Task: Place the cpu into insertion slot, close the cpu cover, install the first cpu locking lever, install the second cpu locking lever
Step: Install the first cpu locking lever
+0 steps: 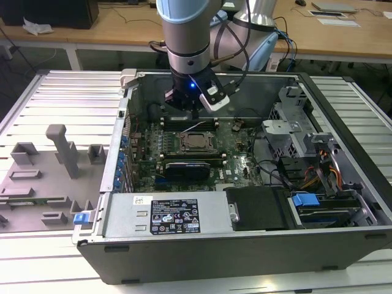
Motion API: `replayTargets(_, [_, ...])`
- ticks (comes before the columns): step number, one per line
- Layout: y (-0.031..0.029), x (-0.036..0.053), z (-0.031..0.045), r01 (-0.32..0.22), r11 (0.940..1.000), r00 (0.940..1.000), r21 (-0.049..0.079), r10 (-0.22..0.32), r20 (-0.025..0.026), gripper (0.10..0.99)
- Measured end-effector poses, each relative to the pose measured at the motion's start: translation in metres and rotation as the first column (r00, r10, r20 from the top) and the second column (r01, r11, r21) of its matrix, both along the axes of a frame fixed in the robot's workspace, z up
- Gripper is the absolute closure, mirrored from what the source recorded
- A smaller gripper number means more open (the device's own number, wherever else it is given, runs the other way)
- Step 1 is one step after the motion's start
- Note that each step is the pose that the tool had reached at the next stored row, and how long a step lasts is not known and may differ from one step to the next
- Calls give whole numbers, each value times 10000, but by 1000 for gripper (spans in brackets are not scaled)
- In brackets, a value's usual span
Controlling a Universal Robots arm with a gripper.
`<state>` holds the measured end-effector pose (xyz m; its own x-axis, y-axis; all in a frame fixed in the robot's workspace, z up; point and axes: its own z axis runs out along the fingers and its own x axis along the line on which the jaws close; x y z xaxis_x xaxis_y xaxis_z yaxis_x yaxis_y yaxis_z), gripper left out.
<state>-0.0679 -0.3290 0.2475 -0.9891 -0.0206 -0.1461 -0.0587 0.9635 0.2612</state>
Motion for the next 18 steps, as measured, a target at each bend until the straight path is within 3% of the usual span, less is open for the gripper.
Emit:
replayTargets(2, [3,0,-1,40,9998,10000,-173,-41,-4,980])
replayTargets(4, [20,0,-3,65,9996,10000,-266,-65,-5,980])
replayTargets(9, [81,2,-28,72,9995,10000,-292,-72,-6,980])
replayTargets(18, [94,69,-174,147,9994,9999,-329,-148,-23,980])
